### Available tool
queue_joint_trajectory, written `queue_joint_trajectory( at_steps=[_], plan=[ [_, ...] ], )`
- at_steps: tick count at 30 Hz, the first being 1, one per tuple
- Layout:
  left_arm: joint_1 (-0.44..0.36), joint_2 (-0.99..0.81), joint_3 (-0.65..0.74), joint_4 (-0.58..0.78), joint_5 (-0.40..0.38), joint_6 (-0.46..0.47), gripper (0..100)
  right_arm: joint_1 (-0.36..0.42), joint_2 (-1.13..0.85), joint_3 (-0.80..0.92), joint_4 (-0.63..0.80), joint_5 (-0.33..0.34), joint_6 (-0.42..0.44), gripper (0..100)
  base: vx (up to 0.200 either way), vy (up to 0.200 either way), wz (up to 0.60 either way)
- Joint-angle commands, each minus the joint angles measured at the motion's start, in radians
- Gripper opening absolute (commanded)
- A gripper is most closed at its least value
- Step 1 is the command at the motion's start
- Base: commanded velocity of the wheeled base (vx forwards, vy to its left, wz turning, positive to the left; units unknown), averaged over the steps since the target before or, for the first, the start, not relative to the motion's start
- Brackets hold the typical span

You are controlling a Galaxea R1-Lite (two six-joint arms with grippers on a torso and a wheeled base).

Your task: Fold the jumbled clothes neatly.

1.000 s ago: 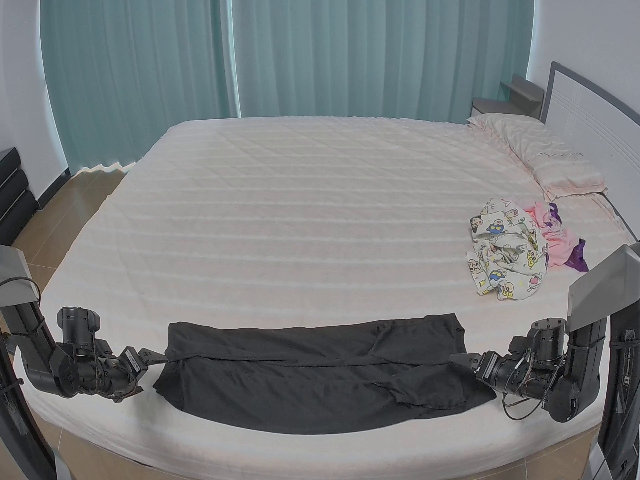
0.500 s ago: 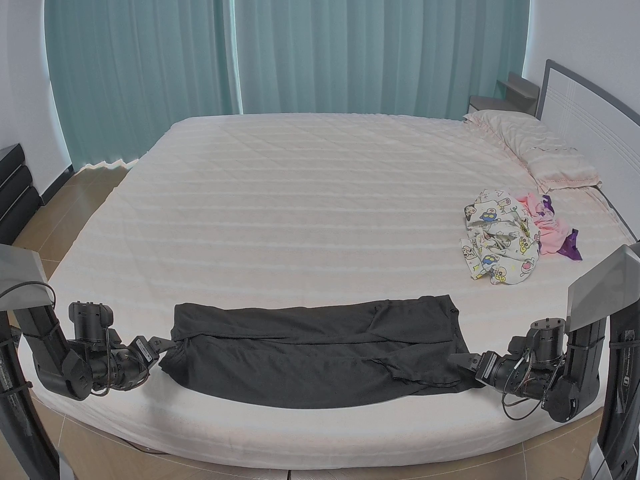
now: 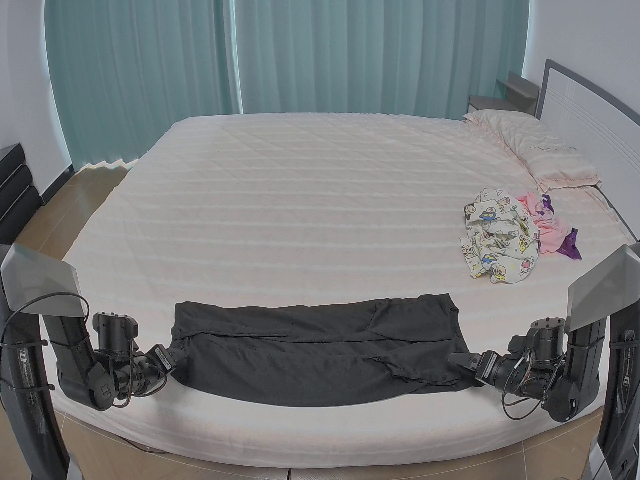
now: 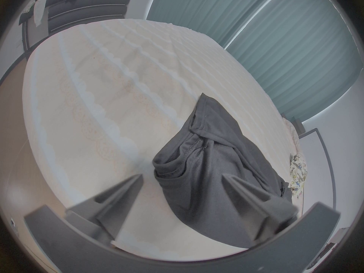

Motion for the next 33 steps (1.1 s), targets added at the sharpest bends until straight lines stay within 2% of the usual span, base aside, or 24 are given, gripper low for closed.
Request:
queue_joint_trajectory(
  at_steps=[1, 3, 15, 20, 33],
  plan=[
    [-0.002, 0.016, 0.003, 0.002, 0.057, 0.002, 0, 0.001, -0.001, 0.001, -0.015, 0.001, 0.0, 100, 0.0, 0.0, 0.0],
    [-0.002, 0.016, 0.012, 0.003, 0.077, 0.006, 0, 0.001, -0.001, 0.003, -0.015, 0.001, 0.0, 100, 0.0, 0.0, 0.0],
    [0.006, -0.007, 0.095, 0.011, 0.086, 0.066, 0, 0.001, -0.001, 0.004, -0.015, 0.001, 0.0, 100, 0.0, 0.0, 0.0],
    [0.008, -0.007, 0.107, 0.011, 0.122, 0.089, 0, 0.002, -0.001, 0.004, -0.015, 0.001, 0.0, 100, 0.0, 0.0, 0.0],
    [0.023, -0.015, 0.161, 0.011, 0.125, 0.155, 0, 0.005, -0.001, 0.003, -0.015, 0.001, 0.0, 100, 0.0, 0.0, 0.0]
  ],
)
